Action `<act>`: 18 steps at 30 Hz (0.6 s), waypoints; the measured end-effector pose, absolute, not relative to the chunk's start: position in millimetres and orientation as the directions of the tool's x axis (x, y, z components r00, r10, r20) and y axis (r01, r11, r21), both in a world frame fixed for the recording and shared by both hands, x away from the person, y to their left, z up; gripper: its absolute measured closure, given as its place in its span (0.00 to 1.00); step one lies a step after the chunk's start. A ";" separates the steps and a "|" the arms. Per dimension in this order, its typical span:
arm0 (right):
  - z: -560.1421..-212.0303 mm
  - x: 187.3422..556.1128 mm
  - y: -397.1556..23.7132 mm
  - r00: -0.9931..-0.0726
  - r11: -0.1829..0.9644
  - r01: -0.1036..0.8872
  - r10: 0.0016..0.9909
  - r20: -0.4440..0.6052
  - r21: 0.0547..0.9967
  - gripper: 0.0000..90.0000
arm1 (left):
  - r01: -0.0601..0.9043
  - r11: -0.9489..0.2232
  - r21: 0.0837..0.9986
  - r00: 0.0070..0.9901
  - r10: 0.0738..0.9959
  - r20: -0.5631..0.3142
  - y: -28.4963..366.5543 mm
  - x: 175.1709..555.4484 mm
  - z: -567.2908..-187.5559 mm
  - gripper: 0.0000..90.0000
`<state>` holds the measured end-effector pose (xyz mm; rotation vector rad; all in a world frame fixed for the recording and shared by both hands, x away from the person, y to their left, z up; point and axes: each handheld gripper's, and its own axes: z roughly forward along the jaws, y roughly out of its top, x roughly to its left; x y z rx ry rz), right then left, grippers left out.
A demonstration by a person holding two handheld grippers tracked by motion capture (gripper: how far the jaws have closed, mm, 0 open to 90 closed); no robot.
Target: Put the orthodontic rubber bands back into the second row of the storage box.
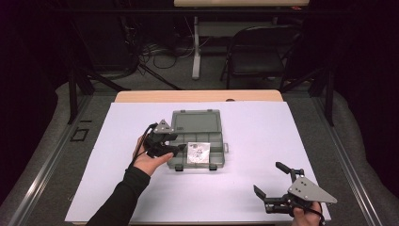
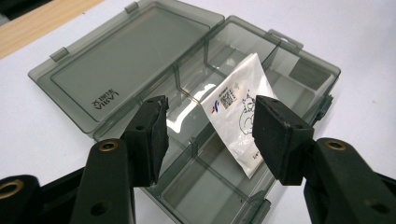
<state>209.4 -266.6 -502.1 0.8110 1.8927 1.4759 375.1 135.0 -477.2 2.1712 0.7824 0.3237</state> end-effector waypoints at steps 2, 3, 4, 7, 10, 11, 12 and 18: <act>-502.3 209.6 -266.5 -0.633 0.193 0.101 0.769 -0.087 0.976 0.00 | 0.429 -0.480 0.765 0.768 0.640 -0.030 138.5 373.8 -474.1 0.51; -502.4 209.7 -266.7 -0.633 0.194 0.100 0.769 -0.088 0.976 0.00 | 0.433 -0.468 0.771 0.763 0.646 -0.036 140.3 373.3 -472.8 0.50; -502.6 210.0 -266.6 -0.631 0.192 0.097 0.771 -0.089 0.977 0.00 | 0.432 -0.461 0.775 0.761 0.647 -0.039 141.6 372.8 -471.8 0.49; -503.0 210.2 -266.7 -0.630 0.189 0.098 0.772 -0.087 0.977 0.00 | 0.433 -0.438 0.788 0.757 0.652 -0.054 146.0 370.0 -468.1 0.49; -503.1 210.2 -267.3 -0.630 0.191 0.100 0.771 -0.086 0.977 0.00 | 0.425 -0.422 0.800 0.763 0.642 -0.067 148.7 366.4 -464.6 0.47; -503.1 210.3 -267.2 -0.630 0.190 0.101 0.772 -0.085 0.977 0.00 | 0.424 -0.419 0.803 0.765 0.640 -0.070 149.1 365.9 -464.0 0.46; -503.1 210.4 -267.3 -0.631 0.192 0.102 0.771 -0.085 0.976 0.00 | 0.415 -0.415 0.809 0.767 0.638 -0.066 150.0 364.7 -462.8 0.46; -503.2 210.4 -266.5 -0.632 0.191 0.099 0.770 -0.087 0.977 0.00 | 0.399 -0.392 0.829 0.775 0.627 -0.077 154.4 357.8 -459.5 0.40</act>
